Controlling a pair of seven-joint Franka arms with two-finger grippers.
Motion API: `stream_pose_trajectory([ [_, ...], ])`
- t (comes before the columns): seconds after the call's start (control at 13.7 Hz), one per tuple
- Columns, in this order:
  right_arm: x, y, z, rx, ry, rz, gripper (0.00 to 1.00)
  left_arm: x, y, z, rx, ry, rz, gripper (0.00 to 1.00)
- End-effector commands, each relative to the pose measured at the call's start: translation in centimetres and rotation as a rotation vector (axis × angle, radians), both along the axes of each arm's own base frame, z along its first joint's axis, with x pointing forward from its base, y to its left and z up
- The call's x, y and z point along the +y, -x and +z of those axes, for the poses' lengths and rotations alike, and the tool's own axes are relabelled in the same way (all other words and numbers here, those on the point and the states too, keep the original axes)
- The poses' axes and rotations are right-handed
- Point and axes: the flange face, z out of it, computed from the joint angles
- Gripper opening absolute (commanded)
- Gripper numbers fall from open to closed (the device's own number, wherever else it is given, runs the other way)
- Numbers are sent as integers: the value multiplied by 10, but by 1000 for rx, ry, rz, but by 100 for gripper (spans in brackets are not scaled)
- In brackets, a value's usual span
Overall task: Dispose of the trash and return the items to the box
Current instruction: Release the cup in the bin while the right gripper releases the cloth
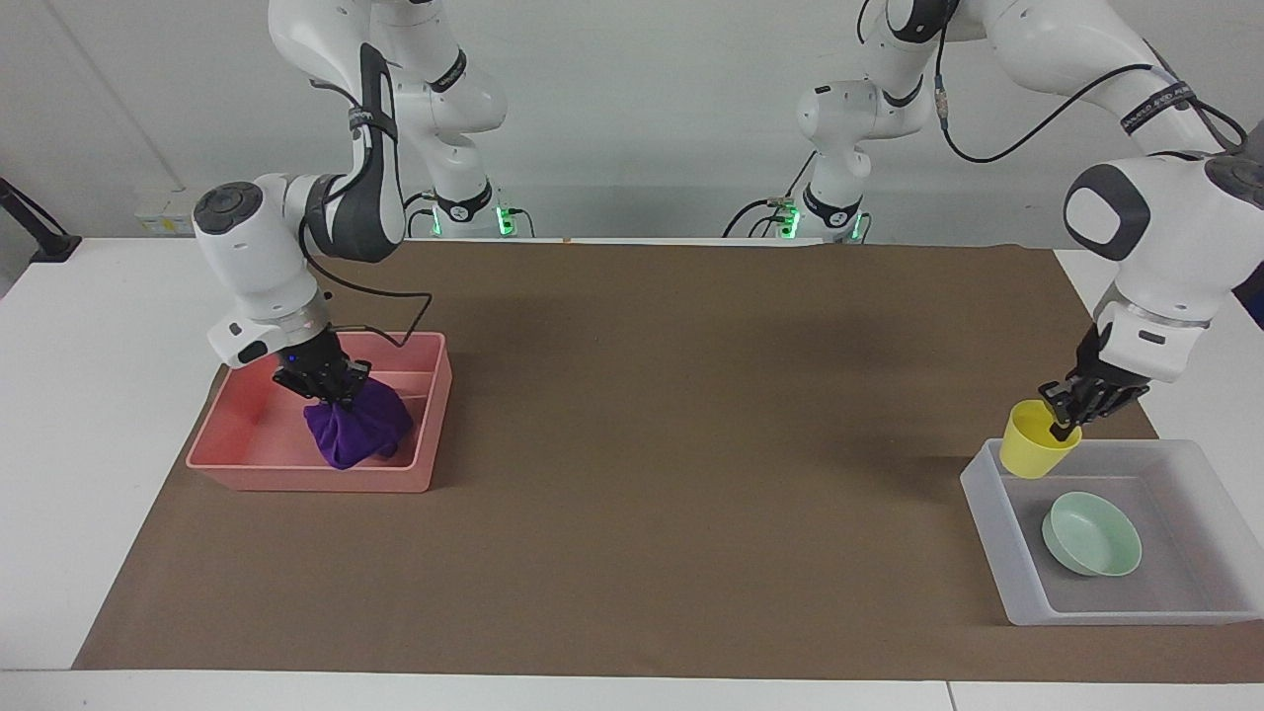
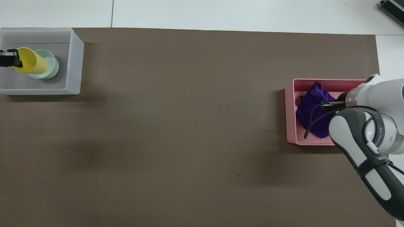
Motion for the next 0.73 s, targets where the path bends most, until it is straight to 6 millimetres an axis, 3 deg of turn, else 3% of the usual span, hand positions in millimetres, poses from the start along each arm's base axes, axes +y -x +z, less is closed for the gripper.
stream_pose_trajectory([
  [0.0, -4, 2, -10, -18, -13, -1, 34, 39, -32, -30, 14, 45, 0, 0],
  [0.15, -4, 2, -10, -19, -13, -3, 75, 64, -38, -45, 1, 91, 13, 0],
  [0.29, -1, 0, -6, -24, -12, 4, 100, 64, -40, -50, -6, 101, 10, 0],
  [0.44, 6, -4, 11, -47, -13, 14, 100, 65, -40, -59, 5, 107, 11, 0],
  [0.66, 25, -11, 54, -61, -24, 24, 100, 64, -42, -83, 13, 113, 12, 0],
])
